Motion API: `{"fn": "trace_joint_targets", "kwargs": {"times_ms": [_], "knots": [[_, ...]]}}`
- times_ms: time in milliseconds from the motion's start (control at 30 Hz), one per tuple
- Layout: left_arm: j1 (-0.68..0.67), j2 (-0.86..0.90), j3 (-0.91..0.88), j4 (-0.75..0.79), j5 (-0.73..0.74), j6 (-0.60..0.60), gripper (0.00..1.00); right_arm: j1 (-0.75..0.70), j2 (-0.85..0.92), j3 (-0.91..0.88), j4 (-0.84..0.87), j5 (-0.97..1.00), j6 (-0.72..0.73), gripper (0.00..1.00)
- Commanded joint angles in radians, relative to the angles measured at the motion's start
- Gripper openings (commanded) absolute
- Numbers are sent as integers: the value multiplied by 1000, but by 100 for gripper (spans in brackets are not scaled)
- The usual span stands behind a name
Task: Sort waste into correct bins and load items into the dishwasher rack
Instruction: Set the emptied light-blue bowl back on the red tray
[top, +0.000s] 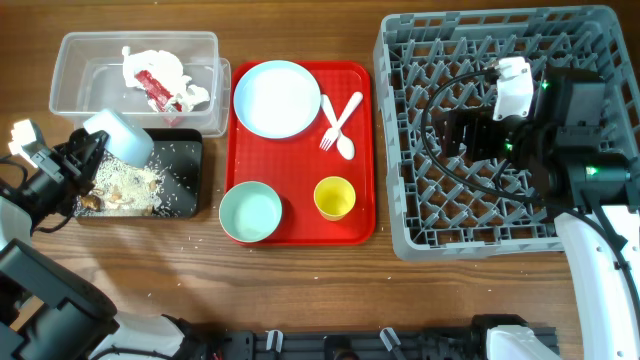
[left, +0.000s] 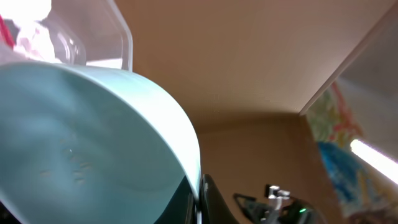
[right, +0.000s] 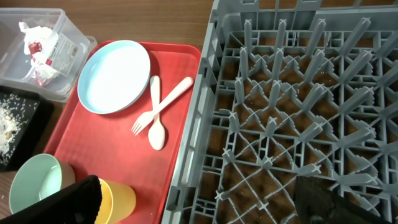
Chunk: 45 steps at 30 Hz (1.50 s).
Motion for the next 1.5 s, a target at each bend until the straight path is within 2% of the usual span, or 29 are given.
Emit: {"fn": "trace_joint_targets", "kwargs": {"times_ms": [0, 67, 167, 300, 433, 567, 667, 800, 900, 1000, 1100, 1200, 1333, 1467], "knots": [[8, -15, -3, 24, 33, -182, 4, -2, 4, 23, 9, 2, 11, 100], [8, -15, -3, 96, 31, -188, 4, -2, 4, 23, 8, 2, 11, 100], [8, -15, -3, 98, 33, -292, 4, -2, 4, 23, 12, 2, 11, 100], [10, -15, -3, 146, -44, -303, 4, -2, 4, 23, 11, 2, 11, 100], [3, -16, -3, 139, -6, -340, 4, -2, 7, 23, 14, 2, 11, 100], [-71, -60, -2, 152, -8, -335, 4, -2, 9, 23, 16, 1, 12, 100], [-183, -138, 6, 176, -77, -337, 4, -2, 22, 23, 21, 1, 31, 100], [-449, -297, 18, 177, -412, -366, 4, -2, 35, 23, 15, 2, 31, 100], [-666, -349, 18, 176, -626, -354, 4, -2, 35, 23, 35, 1, 35, 100], [-859, -330, 18, 137, -855, -341, 4, -2, 34, 23, 47, 1, 34, 100], [-1048, -257, 18, 78, -1229, -327, 4, -2, 34, 23, 44, 1, 34, 100], [-1172, -169, 18, 83, -1444, -294, 4, -2, 34, 23, 56, 1, 34, 100], [-1270, -70, 18, 122, -1589, -275, 4, -2, 34, 23, 55, 0, 35, 100], [-1321, -8, 18, 137, -1617, -275, 4, -2, 34, 23, 56, -3, 38, 100]]}}
